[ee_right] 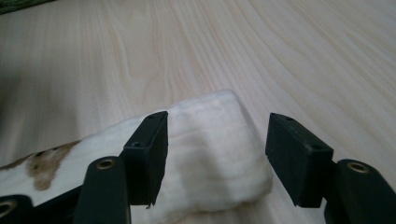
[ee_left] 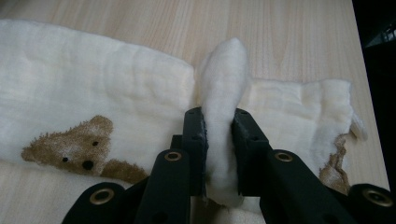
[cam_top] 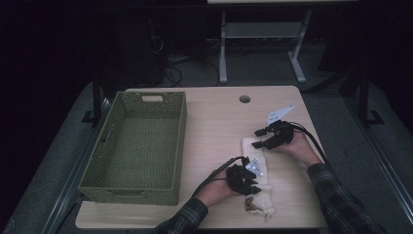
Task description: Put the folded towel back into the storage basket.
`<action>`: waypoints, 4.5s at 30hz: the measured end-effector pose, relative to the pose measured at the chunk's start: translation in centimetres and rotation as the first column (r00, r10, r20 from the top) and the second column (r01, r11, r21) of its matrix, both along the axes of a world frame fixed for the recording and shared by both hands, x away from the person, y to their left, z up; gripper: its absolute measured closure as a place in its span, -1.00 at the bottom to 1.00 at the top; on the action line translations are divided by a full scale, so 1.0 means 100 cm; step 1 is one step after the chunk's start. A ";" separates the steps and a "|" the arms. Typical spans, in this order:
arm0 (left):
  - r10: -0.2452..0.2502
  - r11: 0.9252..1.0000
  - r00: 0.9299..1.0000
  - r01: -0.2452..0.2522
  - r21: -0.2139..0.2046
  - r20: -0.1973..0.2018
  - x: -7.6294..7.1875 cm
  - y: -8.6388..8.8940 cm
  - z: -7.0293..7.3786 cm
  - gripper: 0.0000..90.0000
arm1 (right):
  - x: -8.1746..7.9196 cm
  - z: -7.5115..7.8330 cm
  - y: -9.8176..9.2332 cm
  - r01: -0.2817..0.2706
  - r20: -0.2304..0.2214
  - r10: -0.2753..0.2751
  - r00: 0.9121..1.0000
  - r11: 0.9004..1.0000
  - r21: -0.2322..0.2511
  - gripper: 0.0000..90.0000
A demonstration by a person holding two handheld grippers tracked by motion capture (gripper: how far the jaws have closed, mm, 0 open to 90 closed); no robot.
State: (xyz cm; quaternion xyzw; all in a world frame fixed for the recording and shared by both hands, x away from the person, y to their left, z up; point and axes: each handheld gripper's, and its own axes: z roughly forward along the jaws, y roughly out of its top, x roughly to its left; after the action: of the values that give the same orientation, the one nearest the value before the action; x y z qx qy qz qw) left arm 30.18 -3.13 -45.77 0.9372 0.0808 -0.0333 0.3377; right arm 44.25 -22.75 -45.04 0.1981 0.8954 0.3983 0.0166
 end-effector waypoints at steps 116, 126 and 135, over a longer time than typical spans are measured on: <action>0.358 0.927 0.926 -0.338 -0.161 0.121 0.015 0.279 0.182 0.78 | 0.025 0.150 0.267 -0.384 0.146 0.375 0.915 0.923 0.034 0.84; 0.361 0.929 0.927 -0.348 -0.128 0.099 0.014 0.295 0.159 0.78 | 0.026 0.128 0.293 -0.381 0.119 0.375 0.919 0.924 0.027 0.84; 0.357 0.931 0.931 -0.349 -0.112 0.071 0.019 0.297 0.134 0.78 | 0.023 0.105 0.302 -0.392 0.089 0.391 0.916 0.920 -0.006 0.84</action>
State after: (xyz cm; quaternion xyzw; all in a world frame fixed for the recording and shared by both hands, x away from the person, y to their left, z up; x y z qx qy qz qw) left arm 32.08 26.56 -32.33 0.8903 0.2310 0.0664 0.3867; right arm 46.57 7.50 -34.52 -0.0026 0.9130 0.4072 -0.0249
